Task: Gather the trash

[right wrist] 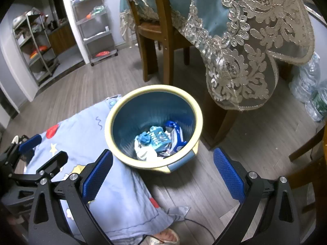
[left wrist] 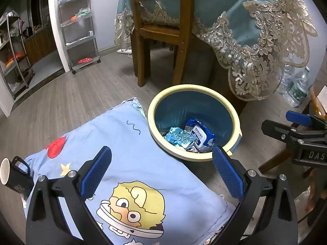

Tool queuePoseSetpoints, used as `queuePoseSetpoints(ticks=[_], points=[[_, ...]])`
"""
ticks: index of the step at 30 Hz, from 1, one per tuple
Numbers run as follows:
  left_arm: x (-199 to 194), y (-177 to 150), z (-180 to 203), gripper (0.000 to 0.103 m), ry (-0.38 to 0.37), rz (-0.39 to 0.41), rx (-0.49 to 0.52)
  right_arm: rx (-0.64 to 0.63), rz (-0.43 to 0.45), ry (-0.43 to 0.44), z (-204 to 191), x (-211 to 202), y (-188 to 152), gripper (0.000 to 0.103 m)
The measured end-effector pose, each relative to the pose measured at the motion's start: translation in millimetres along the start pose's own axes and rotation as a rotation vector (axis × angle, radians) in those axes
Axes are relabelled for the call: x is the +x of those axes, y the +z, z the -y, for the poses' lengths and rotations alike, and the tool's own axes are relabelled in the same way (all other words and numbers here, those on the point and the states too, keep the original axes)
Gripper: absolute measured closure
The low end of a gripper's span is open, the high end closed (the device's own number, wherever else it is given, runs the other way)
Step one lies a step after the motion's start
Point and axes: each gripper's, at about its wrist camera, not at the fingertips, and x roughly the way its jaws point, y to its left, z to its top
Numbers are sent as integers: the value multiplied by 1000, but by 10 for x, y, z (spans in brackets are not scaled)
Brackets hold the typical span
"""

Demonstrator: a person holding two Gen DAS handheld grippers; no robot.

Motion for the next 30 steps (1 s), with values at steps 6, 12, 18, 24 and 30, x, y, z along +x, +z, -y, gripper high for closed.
queuePoseSetpoints(ticks=[6,12,18,24,30], points=[[1,-4,3,6,7,5,-1,4,-3,2,3,5,1,5],[-4,9,10,6,21,8,6,5,-7,2,9,5,-1,5],[-8,-5,15,6,18,4,13,9,0,0,16,10,-12,5],[1,-6,14,6,17,-1,13,10,-5,0,19,26,-23,5],[-5,-10,29,6,16,2,20,11,-7,-2,11,15,-10,5]])
